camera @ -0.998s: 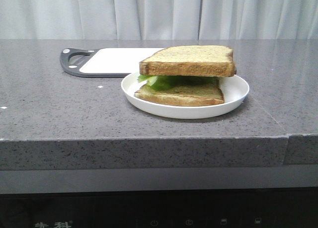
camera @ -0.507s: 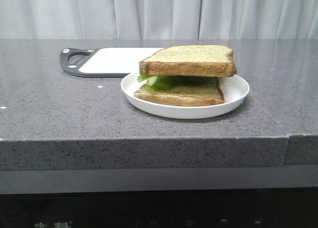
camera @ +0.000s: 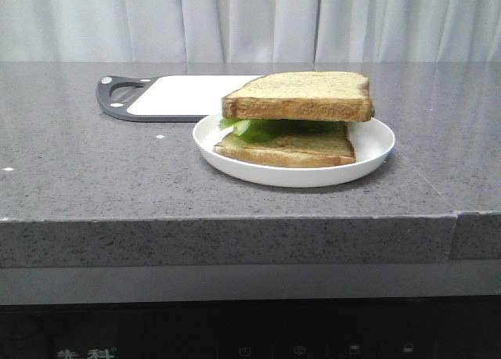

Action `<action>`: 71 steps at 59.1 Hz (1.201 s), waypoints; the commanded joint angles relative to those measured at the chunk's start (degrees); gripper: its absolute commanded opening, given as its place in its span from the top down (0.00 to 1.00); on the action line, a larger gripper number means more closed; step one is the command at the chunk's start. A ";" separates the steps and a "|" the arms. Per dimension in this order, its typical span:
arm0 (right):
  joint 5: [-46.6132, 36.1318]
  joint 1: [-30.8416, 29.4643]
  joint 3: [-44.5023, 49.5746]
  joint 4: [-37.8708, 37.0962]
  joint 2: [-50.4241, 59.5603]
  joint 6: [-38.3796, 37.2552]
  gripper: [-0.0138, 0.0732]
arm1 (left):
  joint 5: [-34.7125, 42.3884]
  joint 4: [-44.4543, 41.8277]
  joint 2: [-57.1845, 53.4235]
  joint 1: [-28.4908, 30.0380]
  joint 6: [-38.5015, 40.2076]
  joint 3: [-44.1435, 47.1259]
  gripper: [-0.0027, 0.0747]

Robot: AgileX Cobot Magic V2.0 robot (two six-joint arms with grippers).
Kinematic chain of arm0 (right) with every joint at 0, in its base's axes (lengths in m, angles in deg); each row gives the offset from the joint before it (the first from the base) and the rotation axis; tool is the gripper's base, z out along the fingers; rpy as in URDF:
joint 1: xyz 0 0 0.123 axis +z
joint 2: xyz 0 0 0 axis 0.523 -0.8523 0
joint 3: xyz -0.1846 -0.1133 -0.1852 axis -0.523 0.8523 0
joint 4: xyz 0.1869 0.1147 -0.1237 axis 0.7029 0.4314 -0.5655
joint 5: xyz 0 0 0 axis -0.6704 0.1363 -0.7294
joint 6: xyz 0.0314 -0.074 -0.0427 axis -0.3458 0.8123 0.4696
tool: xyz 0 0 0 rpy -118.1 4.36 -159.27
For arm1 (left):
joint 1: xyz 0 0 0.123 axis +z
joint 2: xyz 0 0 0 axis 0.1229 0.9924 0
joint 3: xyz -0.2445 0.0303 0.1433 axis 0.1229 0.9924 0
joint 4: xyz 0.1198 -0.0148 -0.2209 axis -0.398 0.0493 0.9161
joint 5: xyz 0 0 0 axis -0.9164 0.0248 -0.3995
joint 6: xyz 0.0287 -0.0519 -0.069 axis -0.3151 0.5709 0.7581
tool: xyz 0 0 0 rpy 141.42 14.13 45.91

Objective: Left arm grabs bread, right arm adds lettuce

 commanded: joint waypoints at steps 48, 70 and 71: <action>-2.96 -0.29 -1.53 0.03 -0.45 0.71 0.91 | 7.13 -10.12 -16.28 15.06 10.85 15.31 0.99; -2.96 -0.29 -1.53 0.03 -0.45 0.71 0.91 | 7.13 -10.12 -16.28 15.06 10.85 15.31 0.99; -2.96 -0.29 -1.53 0.03 -0.45 0.71 0.91 | 7.13 -10.12 -16.28 15.06 10.85 15.31 0.99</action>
